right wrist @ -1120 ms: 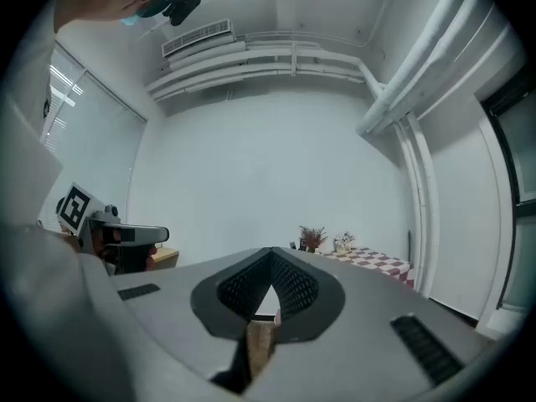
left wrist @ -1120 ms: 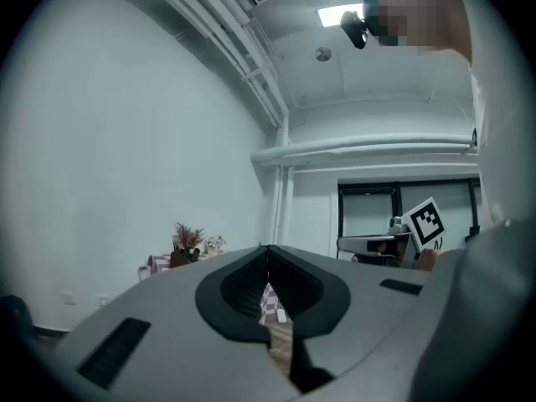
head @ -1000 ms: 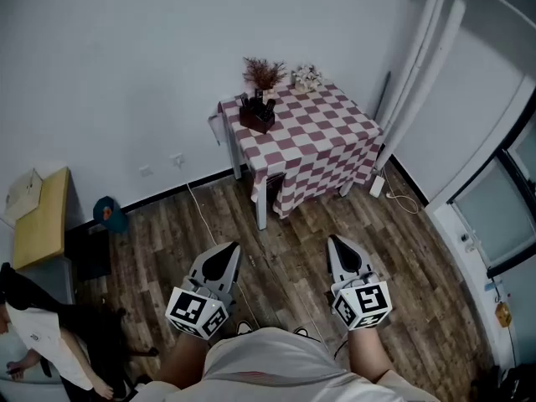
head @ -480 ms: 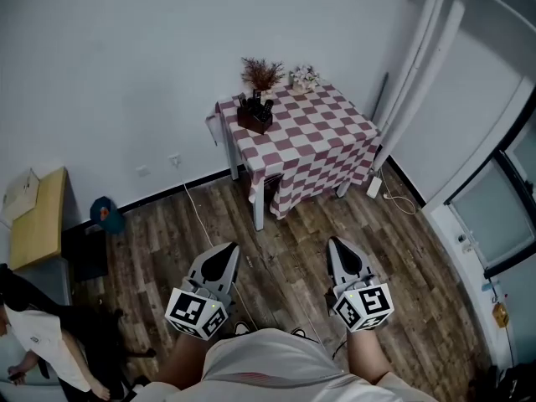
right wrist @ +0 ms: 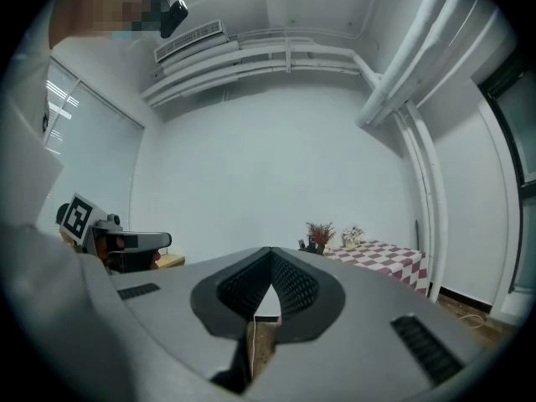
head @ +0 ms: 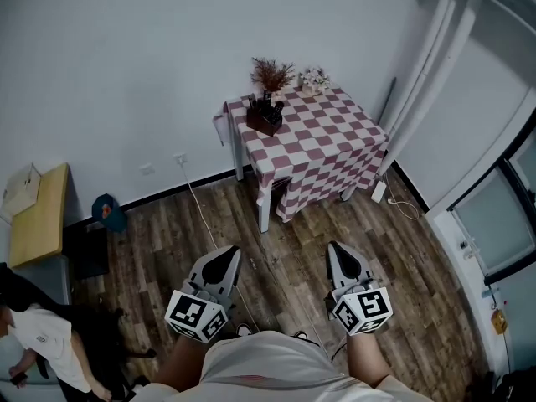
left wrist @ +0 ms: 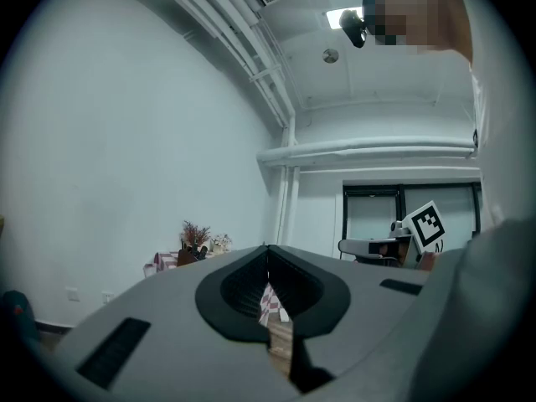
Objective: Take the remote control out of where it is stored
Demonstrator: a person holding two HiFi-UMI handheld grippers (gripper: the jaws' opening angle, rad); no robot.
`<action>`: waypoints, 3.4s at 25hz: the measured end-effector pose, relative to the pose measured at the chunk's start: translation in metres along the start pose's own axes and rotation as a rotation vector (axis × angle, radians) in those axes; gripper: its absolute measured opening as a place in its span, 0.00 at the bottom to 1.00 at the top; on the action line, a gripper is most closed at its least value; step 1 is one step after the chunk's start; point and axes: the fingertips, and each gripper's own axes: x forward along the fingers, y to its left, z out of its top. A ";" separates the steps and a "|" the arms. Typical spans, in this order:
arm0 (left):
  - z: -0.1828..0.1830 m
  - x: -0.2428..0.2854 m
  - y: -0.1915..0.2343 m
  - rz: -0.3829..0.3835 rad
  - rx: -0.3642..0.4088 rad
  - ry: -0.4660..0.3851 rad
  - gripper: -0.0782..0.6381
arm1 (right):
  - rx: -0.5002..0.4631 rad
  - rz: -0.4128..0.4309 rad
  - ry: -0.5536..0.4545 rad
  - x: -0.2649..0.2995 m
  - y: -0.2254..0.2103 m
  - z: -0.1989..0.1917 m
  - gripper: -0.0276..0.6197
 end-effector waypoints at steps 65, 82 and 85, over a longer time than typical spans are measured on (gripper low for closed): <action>-0.007 0.398 0.292 0.056 -0.071 0.089 0.12 | 0.087 0.000 0.150 0.434 -0.247 -0.022 0.06; -0.004 0.437 0.408 -0.057 -0.096 0.119 0.12 | 0.067 -0.077 0.187 0.550 -0.207 -0.016 0.06; -0.005 0.443 0.405 -0.035 -0.087 0.130 0.12 | 0.082 -0.062 0.180 0.557 -0.221 -0.018 0.07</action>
